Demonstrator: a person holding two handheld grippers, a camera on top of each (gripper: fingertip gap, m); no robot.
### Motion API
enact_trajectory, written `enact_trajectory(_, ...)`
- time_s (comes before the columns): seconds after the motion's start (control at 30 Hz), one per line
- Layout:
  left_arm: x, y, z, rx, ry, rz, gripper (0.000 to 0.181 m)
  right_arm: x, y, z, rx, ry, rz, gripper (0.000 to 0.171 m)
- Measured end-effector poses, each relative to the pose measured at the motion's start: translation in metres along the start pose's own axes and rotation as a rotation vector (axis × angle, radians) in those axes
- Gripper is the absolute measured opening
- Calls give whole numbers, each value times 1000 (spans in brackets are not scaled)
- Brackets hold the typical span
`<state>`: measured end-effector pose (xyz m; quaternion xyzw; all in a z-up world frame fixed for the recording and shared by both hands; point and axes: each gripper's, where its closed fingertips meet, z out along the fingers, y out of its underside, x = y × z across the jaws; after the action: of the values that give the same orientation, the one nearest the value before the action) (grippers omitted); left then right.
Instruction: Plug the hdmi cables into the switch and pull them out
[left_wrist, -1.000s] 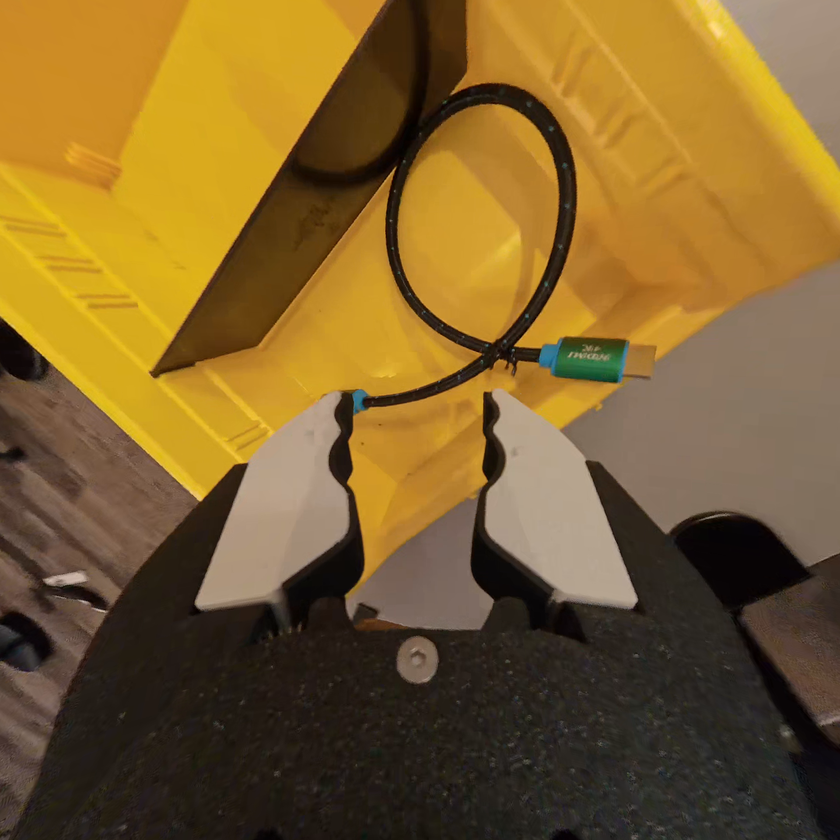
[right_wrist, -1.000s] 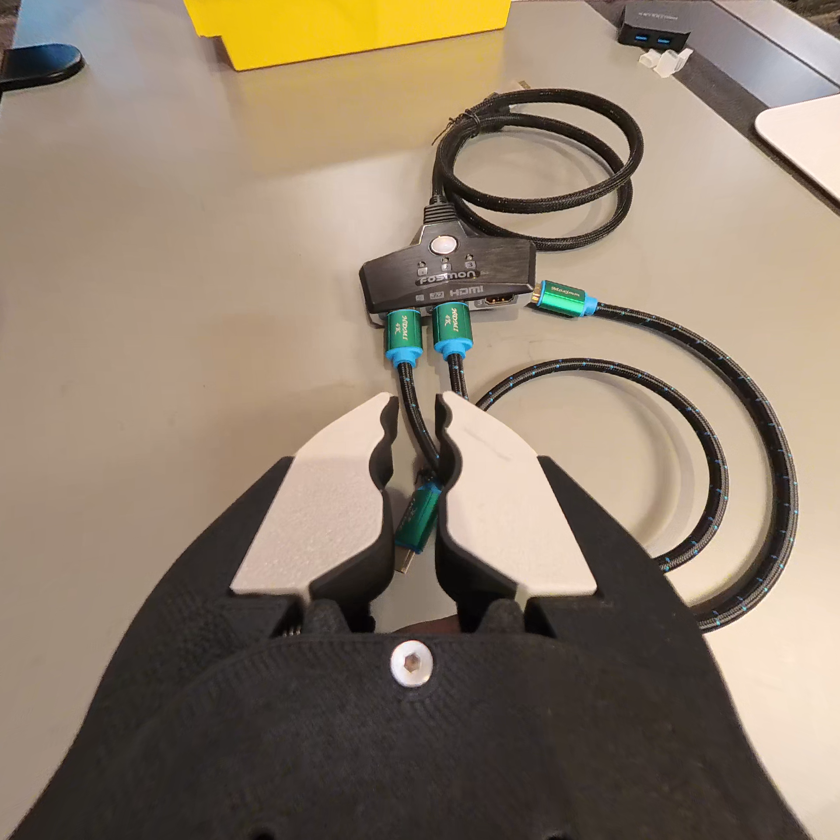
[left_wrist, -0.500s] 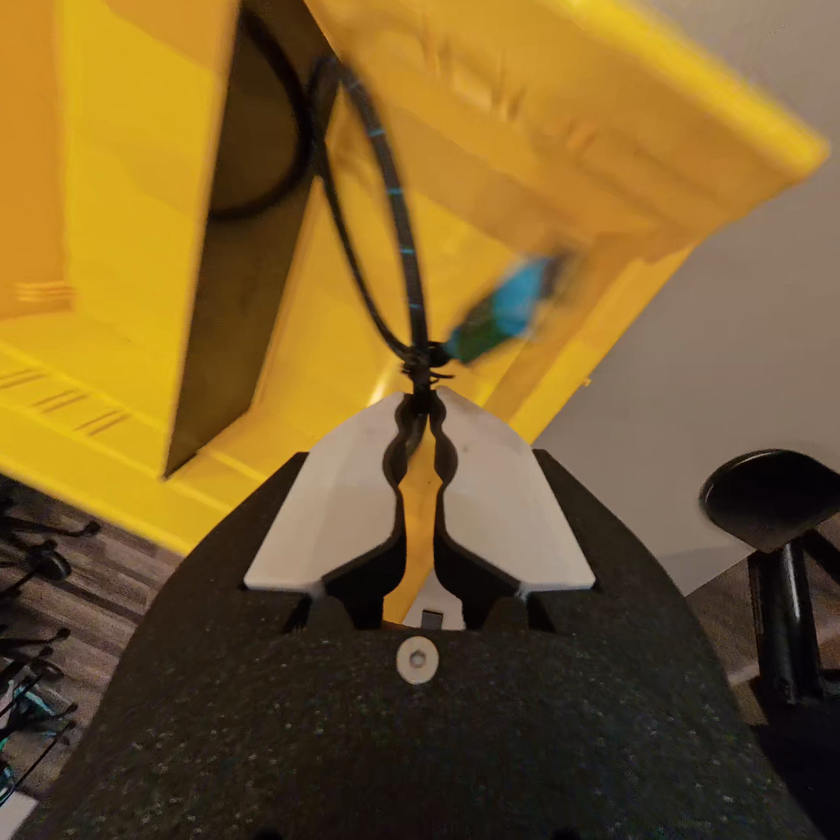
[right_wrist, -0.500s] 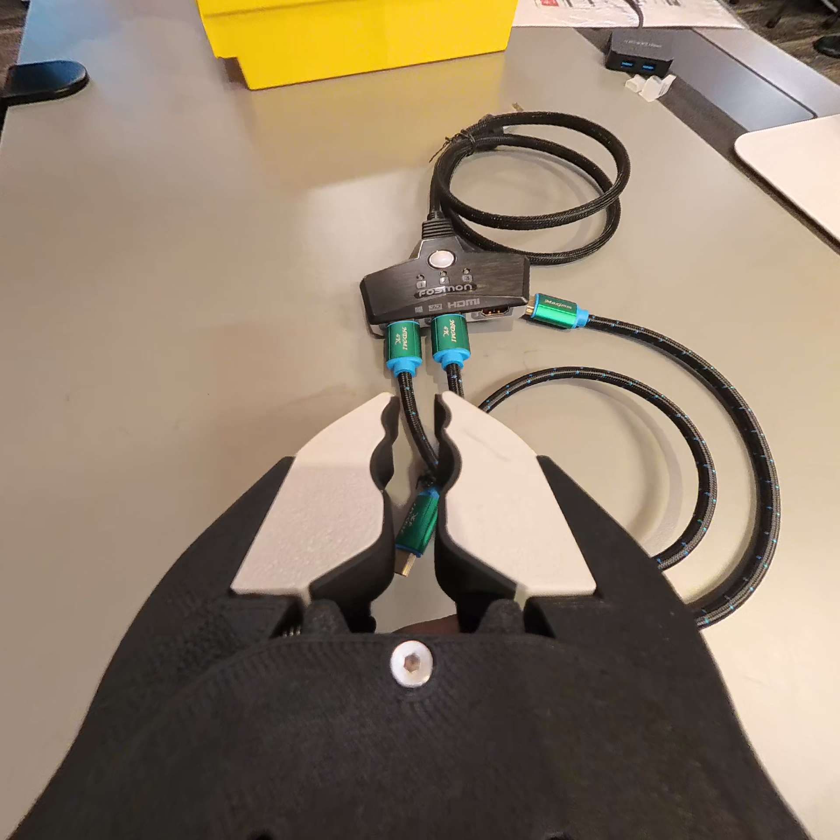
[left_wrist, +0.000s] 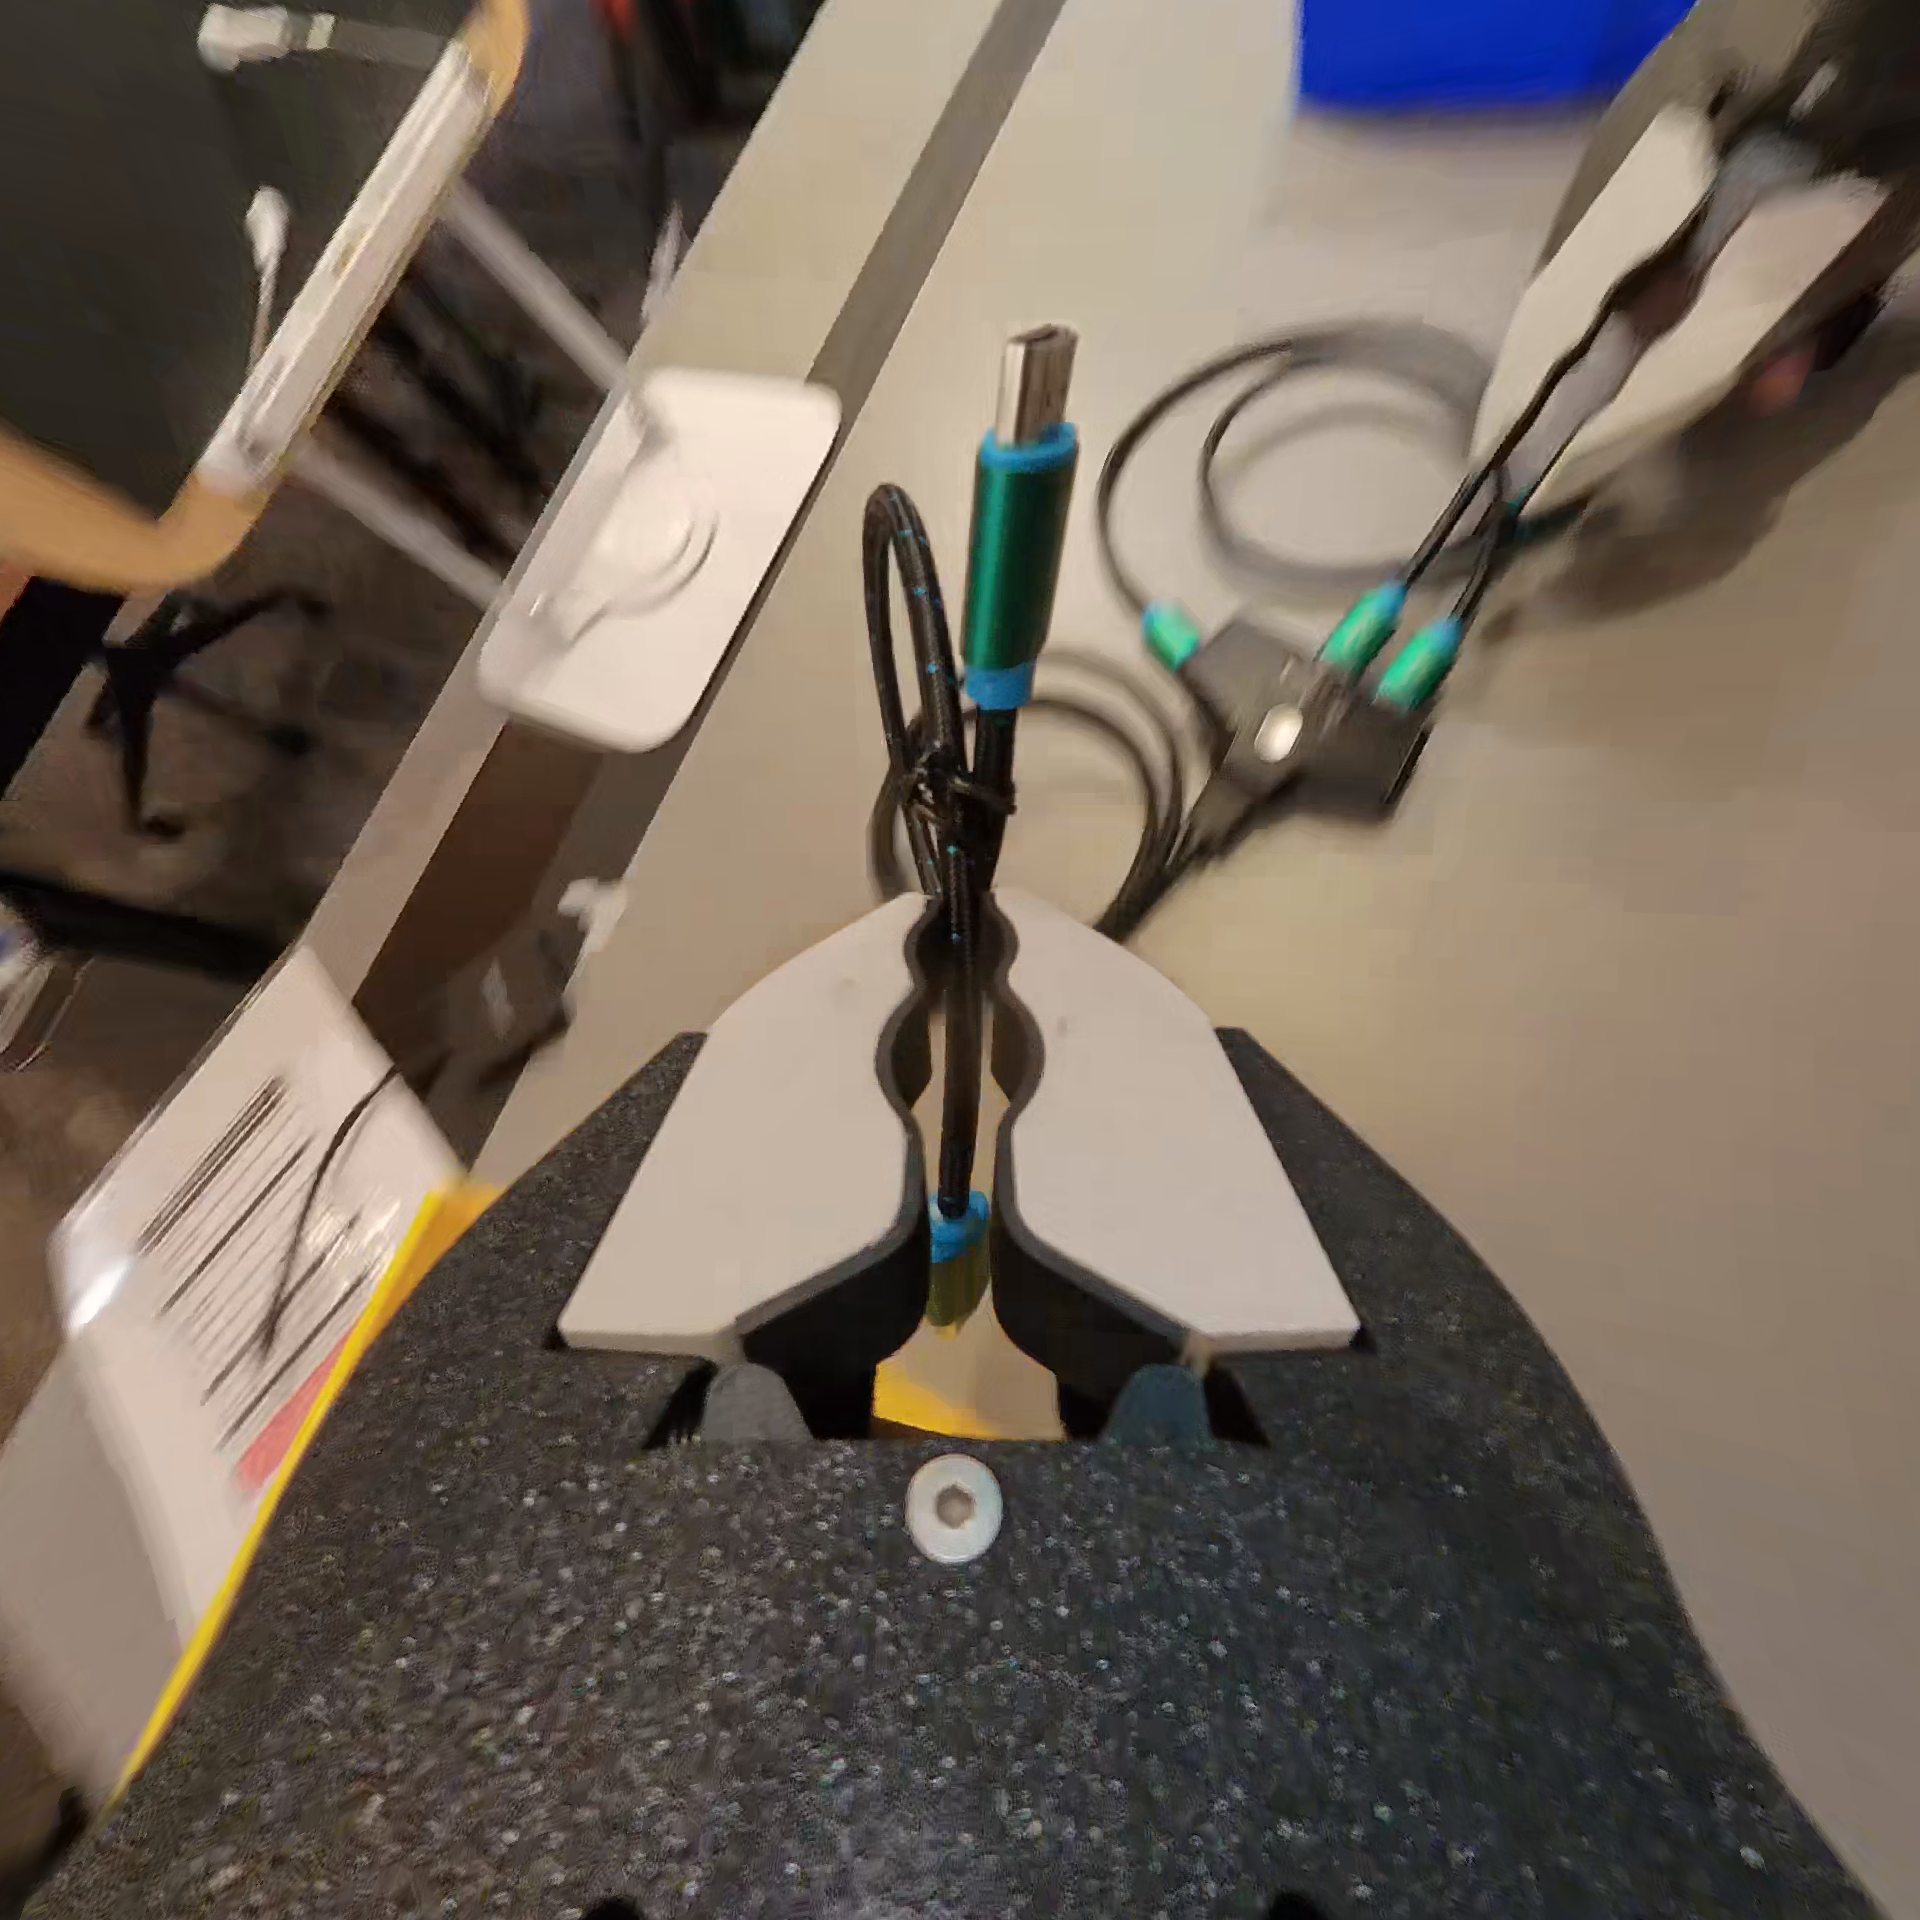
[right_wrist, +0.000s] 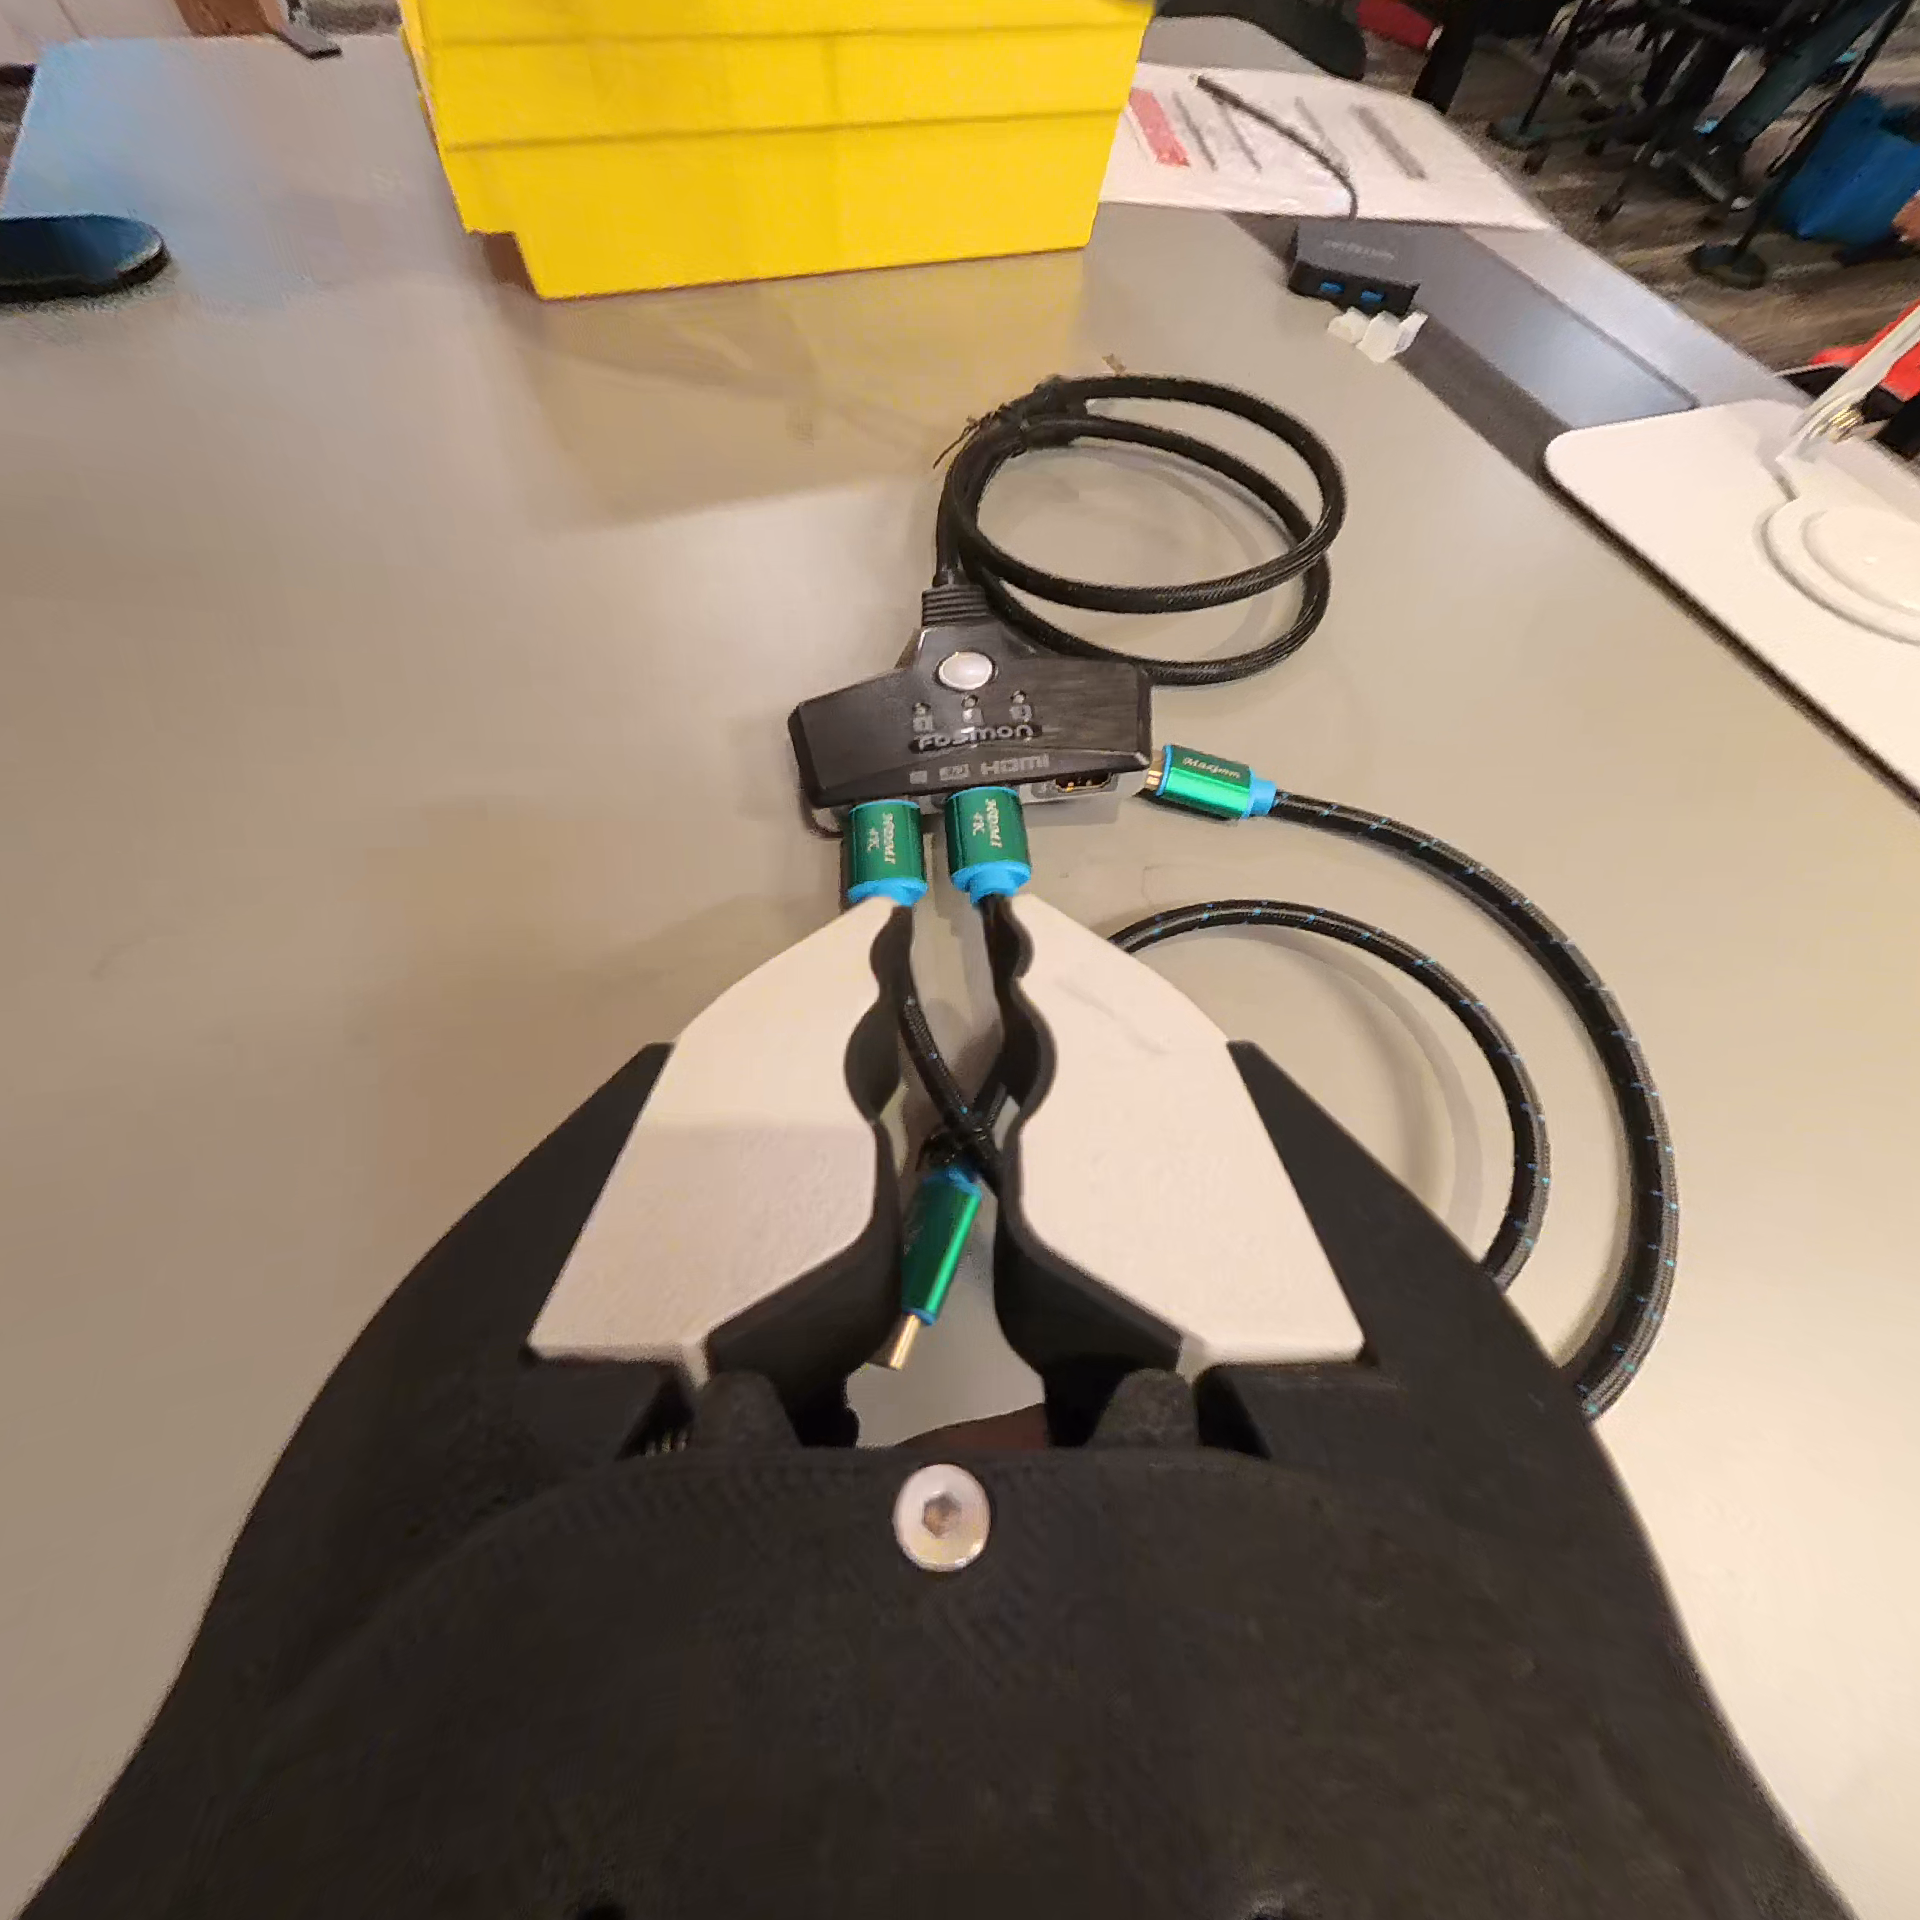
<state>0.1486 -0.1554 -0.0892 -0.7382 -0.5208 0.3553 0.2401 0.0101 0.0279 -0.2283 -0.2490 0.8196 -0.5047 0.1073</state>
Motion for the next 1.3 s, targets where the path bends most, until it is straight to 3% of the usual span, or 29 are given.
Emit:
enact_trajectory(0.03, 7, -15, 19, 61, 33, -15, 6, 2, -2, -1, 15, 13, -3, 15)
enact_trajectory(0.3, 41, -106, 138, 456, 312, -426, 6, 29, -14, -14, 121, 145, -16, 16)
enact_trajectory(0.63, 62, -125, 212, 454, 508, -754, 6, 62, 2, -19, 99, 242, 42, 19)
enact_trajectory(0.9, 77, -115, 235, 376, 590, -883, 6, 66, -2, -10, 63, 320, -145, 20)
enact_trajectory(1.3, 82, -118, 234, 412, 636, -1030, 6, 53, -20, 9, -25, 481, -812, 29)
